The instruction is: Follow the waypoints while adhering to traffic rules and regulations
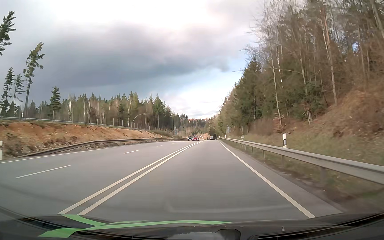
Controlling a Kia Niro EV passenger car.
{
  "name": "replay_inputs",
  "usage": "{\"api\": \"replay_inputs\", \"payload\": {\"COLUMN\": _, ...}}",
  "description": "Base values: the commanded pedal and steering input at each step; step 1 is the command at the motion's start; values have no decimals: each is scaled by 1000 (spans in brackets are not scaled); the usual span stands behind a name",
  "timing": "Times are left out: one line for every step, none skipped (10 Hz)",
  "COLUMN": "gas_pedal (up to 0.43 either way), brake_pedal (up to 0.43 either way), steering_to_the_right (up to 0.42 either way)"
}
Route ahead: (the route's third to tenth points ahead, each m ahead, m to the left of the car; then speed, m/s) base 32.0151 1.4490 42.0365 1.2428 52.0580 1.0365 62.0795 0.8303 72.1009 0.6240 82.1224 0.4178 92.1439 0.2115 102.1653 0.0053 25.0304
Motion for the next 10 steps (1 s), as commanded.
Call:
{"api": "replay_inputs", "payload": {"gas_pedal": 110, "brake_pedal": 0, "steering_to_the_right": 0}}
{"api": "replay_inputs", "payload": {"gas_pedal": 110, "brake_pedal": 0, "steering_to_the_right": 0}}
{"api": "replay_inputs", "payload": {"gas_pedal": 110, "brake_pedal": 0, "steering_to_the_right": 0}}
{"api": "replay_inputs", "payload": {"gas_pedal": 98, "brake_pedal": 0, "steering_to_the_right": 0}}
{"api": "replay_inputs", "payload": {"gas_pedal": 98, "brake_pedal": 0, "steering_to_the_right": 0}}
{"api": "replay_inputs", "payload": {"gas_pedal": 67, "brake_pedal": 0, "steering_to_the_right": 0}}
{"api": "replay_inputs", "payload": {"gas_pedal": 59, "brake_pedal": 0, "steering_to_the_right": 0}}
{"api": "replay_inputs", "payload": {"gas_pedal": 59, "brake_pedal": 0, "steering_to_the_right": 0}}
{"api": "replay_inputs", "payload": {"gas_pedal": 47, "brake_pedal": 0, "steering_to_the_right": 0}}
{"api": "replay_inputs", "payload": {"gas_pedal": 39, "brake_pedal": 0, "steering_to_the_right": 0}}
